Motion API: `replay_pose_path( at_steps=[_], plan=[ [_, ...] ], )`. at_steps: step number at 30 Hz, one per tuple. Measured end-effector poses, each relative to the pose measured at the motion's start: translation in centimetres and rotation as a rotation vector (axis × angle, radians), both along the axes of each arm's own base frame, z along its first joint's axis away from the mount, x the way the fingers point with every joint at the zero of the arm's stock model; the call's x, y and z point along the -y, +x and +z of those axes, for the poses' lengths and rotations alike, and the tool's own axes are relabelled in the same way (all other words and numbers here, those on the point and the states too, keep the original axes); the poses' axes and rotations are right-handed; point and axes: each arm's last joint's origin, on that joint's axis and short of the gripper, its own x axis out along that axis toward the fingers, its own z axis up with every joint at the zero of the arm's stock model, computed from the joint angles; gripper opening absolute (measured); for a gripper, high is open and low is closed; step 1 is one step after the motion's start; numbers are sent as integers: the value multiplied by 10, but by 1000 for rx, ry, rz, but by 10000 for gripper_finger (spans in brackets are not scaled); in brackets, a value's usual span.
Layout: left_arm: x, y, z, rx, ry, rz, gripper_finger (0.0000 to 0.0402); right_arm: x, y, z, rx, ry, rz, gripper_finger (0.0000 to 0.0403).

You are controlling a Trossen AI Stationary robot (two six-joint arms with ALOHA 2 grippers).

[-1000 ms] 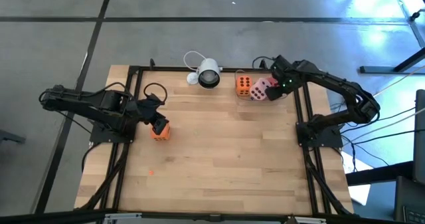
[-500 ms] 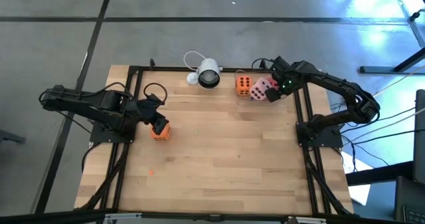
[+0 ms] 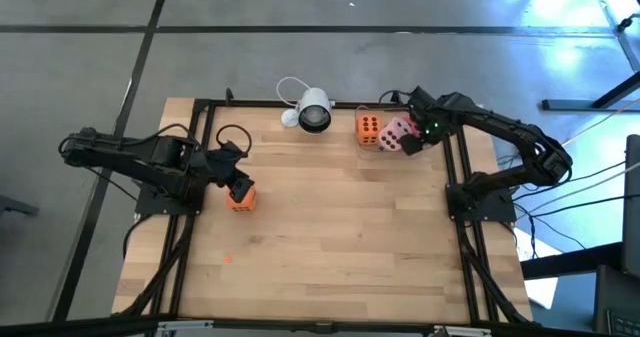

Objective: Pick & Place Dice
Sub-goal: Put the small blue dice into the transparent container

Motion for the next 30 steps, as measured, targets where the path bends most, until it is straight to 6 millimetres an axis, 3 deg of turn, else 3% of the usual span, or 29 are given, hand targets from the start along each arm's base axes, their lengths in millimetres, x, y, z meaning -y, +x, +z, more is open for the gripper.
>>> replay_pose_path(
  at_steps=[2,5,7,10,12,15,17,20,23,26,28,30],
  plan=[
    [0,0,0,0,0,0,129,0,4,0,71,34,52,267],
    [0,0,0,0,0,0,129,0,1,0,0,-17,0,266],
    [0,0,0,0,0,0,129,1,6,1,88,15,57,264],
    [0,0,0,0,0,0,129,0,2,1,-8,-27,-3,258],
    [0,0,0,0,0,-1,129,1,7,0,105,24,47,254],
    [0,0,0,0,1,0,129,1,4,1,34,-11,-13,247],
    [0,0,0,0,2,0,129,1,9,1,117,17,42,242],
    [0,0,0,0,1,0,129,1,4,3,-1,-53,-7,234],
    [0,0,0,1,-2,2,129,2,11,4,125,-1,121,229],
    [0,0,0,1,-3,4,129,2,7,5,35,-42,91,226],
    [0,0,0,1,-7,5,129,1,9,5,82,-3,194,226],
    [0,0,0,2,-6,6,129,1,5,5,3,-37,183,226]
  ],
)
